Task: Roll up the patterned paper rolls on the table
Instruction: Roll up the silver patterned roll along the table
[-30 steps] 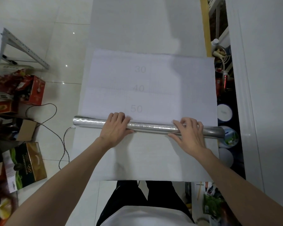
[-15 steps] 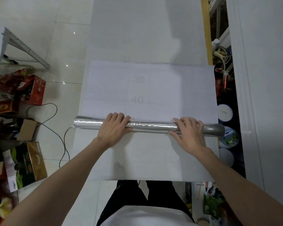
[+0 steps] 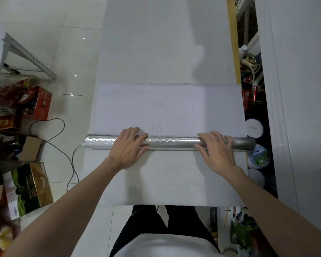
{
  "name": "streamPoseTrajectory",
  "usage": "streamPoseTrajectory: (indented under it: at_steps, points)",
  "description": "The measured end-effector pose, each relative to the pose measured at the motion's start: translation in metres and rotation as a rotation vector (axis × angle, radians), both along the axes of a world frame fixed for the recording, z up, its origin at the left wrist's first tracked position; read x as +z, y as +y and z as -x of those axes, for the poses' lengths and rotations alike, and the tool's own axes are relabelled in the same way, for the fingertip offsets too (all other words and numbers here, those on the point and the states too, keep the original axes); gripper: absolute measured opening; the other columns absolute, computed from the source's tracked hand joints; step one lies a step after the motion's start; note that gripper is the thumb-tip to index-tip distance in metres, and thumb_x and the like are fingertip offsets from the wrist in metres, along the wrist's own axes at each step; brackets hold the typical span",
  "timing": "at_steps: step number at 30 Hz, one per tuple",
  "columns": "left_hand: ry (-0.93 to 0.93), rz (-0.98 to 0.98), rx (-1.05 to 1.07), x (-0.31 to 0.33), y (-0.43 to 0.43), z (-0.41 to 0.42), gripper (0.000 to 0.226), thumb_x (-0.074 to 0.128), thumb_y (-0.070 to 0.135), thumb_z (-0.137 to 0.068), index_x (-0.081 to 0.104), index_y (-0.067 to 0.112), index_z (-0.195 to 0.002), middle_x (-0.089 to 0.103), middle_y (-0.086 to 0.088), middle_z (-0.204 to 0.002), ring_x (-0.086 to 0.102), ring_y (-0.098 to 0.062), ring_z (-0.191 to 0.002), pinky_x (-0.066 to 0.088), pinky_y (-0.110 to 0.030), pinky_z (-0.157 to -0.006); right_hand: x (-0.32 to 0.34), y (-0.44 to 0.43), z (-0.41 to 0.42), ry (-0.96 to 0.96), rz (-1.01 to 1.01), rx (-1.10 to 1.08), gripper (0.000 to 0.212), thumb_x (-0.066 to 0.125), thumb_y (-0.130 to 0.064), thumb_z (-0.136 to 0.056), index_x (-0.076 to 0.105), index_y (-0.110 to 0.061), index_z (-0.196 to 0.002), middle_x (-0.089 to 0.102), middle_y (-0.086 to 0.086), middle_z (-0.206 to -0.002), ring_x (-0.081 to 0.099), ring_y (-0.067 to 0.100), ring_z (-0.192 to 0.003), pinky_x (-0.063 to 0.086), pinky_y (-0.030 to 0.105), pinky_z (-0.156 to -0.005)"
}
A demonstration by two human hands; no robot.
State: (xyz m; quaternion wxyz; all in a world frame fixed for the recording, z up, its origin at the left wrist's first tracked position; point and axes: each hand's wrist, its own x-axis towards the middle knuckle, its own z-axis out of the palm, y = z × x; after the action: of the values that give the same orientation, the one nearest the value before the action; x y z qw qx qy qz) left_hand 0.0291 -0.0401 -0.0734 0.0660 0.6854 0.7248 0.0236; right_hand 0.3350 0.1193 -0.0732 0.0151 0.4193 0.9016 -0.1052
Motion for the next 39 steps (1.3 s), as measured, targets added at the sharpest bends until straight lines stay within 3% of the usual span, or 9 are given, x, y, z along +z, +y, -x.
streamPoseTrajectory:
  at_steps: [6, 11, 16, 21, 24, 27, 32, 35, 39]
  points:
    - [0.091, 0.067, -0.008, -0.0007, 0.0015, -0.0012, 0.063, 0.065, 0.061, -0.083, 0.057, 0.012, -0.121, 0.053, -0.011, -0.103, 0.051, -0.031, -0.087, 0.044, -0.041, -0.082, 0.0014, -0.0031, -0.0029, -0.038, 0.002, 0.05, 0.059, 0.057, -0.07, -0.08, 0.057, -0.033, -0.127, 0.049, -0.001, -0.123, 0.045, 0.023, -0.115, 0.025, 0.045, -0.099]
    - [0.005, 0.041, -0.009, -0.0028, -0.001, -0.0004, 0.048, 0.031, 0.052, -0.101, 0.053, 0.014, -0.119, 0.059, -0.006, -0.112, 0.055, -0.03, -0.094, 0.04, -0.039, -0.091, 0.0047, -0.0027, -0.0009, 0.031, 0.048, -0.004, 0.044, 0.04, -0.062, -0.095, 0.052, -0.035, -0.128, 0.06, -0.011, -0.12, 0.046, 0.019, -0.121, 0.023, 0.044, -0.099]
    - [0.099, 0.041, 0.003, -0.0033, -0.0016, -0.0002, 0.058, 0.059, 0.06, -0.086, 0.058, 0.011, -0.117, 0.054, -0.013, -0.107, 0.05, -0.032, -0.091, 0.04, -0.041, -0.086, 0.0025, -0.0039, -0.0041, -0.027, 0.024, 0.062, 0.06, 0.054, -0.072, -0.083, 0.057, -0.032, -0.127, 0.049, -0.001, -0.123, 0.046, 0.023, -0.116, 0.024, 0.044, -0.1]
    - [0.074, 0.022, -0.029, -0.0034, -0.0011, -0.001, 0.045, 0.036, 0.053, -0.099, 0.055, 0.016, -0.117, 0.059, -0.007, -0.103, 0.055, -0.031, -0.086, 0.039, -0.04, -0.09, 0.0017, -0.0072, -0.0014, 0.019, 0.053, 0.024, 0.045, 0.043, -0.066, -0.091, 0.052, -0.031, -0.119, 0.059, -0.008, -0.117, 0.048, 0.022, -0.116, 0.023, 0.042, -0.098]
    - [0.098, 0.042, -0.059, -0.0038, -0.0037, -0.0013, 0.053, 0.051, 0.062, -0.091, 0.056, 0.016, -0.116, 0.054, -0.013, -0.116, 0.052, -0.033, -0.098, 0.04, -0.044, -0.096, -0.0019, -0.0107, -0.007, 0.012, 0.024, 0.049, 0.049, 0.05, -0.068, -0.088, 0.054, -0.031, -0.121, 0.048, -0.003, -0.133, 0.043, 0.023, -0.123, 0.024, 0.043, -0.099]
    - [0.11, 0.032, -0.043, -0.0005, -0.0015, -0.0024, 0.054, 0.065, 0.056, -0.087, 0.059, 0.012, -0.118, 0.056, -0.013, -0.104, 0.052, -0.032, -0.087, 0.044, -0.041, -0.084, 0.0001, -0.0089, -0.0073, 0.003, -0.006, 0.054, 0.053, 0.055, -0.067, -0.085, 0.058, -0.029, -0.121, 0.05, -0.001, -0.121, 0.046, 0.024, -0.113, 0.027, 0.045, -0.097]
    - [0.046, 0.009, -0.093, 0.0008, -0.0018, 0.0001, 0.046, 0.033, 0.051, -0.101, 0.057, 0.017, -0.12, 0.061, -0.005, -0.106, 0.056, -0.03, -0.088, 0.041, -0.042, -0.095, 0.0023, -0.0049, -0.0034, 0.053, 0.027, -0.018, 0.04, 0.038, -0.053, -0.099, 0.055, -0.028, -0.124, 0.061, -0.004, -0.118, 0.046, 0.022, -0.115, 0.027, 0.044, -0.098]
    - [0.083, 0.048, -0.084, -0.0007, -0.0046, -0.0015, 0.057, 0.048, 0.063, -0.091, 0.056, 0.017, -0.124, 0.054, -0.014, -0.117, 0.052, -0.033, -0.095, 0.041, -0.043, -0.094, -0.0013, -0.0077, -0.006, 0.007, 0.023, 0.032, 0.049, 0.045, -0.063, -0.093, 0.055, -0.03, -0.127, 0.049, 0.0, -0.131, 0.043, 0.023, -0.121, 0.024, 0.045, -0.101]
    - [0.108, 0.066, -0.072, 0.0002, -0.004, -0.0068, 0.062, 0.053, 0.062, -0.089, 0.055, 0.013, -0.127, 0.056, -0.01, -0.102, 0.051, -0.031, -0.084, 0.043, -0.041, -0.084, -0.0017, -0.0083, -0.0061, -0.041, 0.016, 0.066, 0.064, 0.055, -0.069, -0.083, 0.055, -0.025, -0.131, 0.05, 0.002, -0.12, 0.046, 0.025, -0.114, 0.025, 0.044, -0.099]
